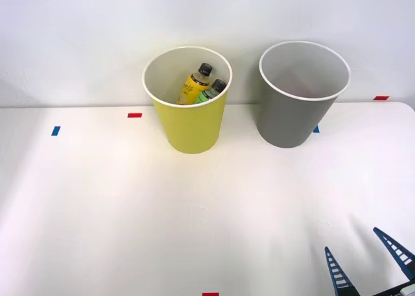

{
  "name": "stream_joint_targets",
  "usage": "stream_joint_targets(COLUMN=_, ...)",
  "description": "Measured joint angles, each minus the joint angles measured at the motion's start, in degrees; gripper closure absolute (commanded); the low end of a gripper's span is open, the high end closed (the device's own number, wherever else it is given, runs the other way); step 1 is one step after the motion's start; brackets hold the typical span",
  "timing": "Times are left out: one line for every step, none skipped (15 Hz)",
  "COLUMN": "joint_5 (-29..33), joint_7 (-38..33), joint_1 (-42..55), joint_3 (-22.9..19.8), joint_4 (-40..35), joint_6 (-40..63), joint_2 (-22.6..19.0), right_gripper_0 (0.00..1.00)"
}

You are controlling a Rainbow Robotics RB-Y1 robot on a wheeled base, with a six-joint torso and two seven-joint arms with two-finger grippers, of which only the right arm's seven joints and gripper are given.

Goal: Put cans in the gray bin, plastic bottles in the light green bin

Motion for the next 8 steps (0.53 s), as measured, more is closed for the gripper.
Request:
stream_joint_targets(joint_5=0.0, joint_7=0.0, joint_1=0.0, joint_3=0.0, joint_4=0.0, joint_6=0.0, joint_2=0.0, right_gripper_0=0.0)
stream_joint_targets(joint_5=0.0, joint_7=0.0, joint_1=0.0, joint_3=0.0, joint_4=0.0, joint_6=0.0, joint_2=0.0, right_gripper_0=0.0)
stream_joint_targets(joint_5=0.0, joint_7=0.0, joint_1=0.0, joint_3=0.0, joint_4=0.0, joint_6=0.0, joint_2=0.0, right_gripper_0=0.0)
stream_joint_targets(joint_5=0.0, joint_7=0.0, joint_1=0.0, joint_3=0.0, joint_4=0.0, joint_6=0.0, joint_2=0.0, right_gripper_0=0.0)
stream_joint_targets(joint_5=0.0, joint_7=0.0, joint_1=0.0, joint_3=0.0, joint_4=0.0, joint_6=0.0, joint_2=0.0, right_gripper_0=0.0)
stream_joint_targets(joint_5=0.0, joint_7=0.0, joint_1=0.0, joint_3=0.0, joint_4=0.0, joint_6=0.0, joint_2=0.0, right_gripper_0=0.0)
stream_joint_targets(joint_5=0.0, joint_7=0.0, joint_1=0.0, joint_3=0.0, joint_4=0.0, joint_6=0.0, joint_2=0.0, right_gripper_0=0.0)
stream_joint_targets(joint_5=0.0, joint_7=0.0, joint_1=0.0, joint_3=0.0, joint_4=0.0, joint_6=0.0, joint_2=0.0, right_gripper_0=0.0)
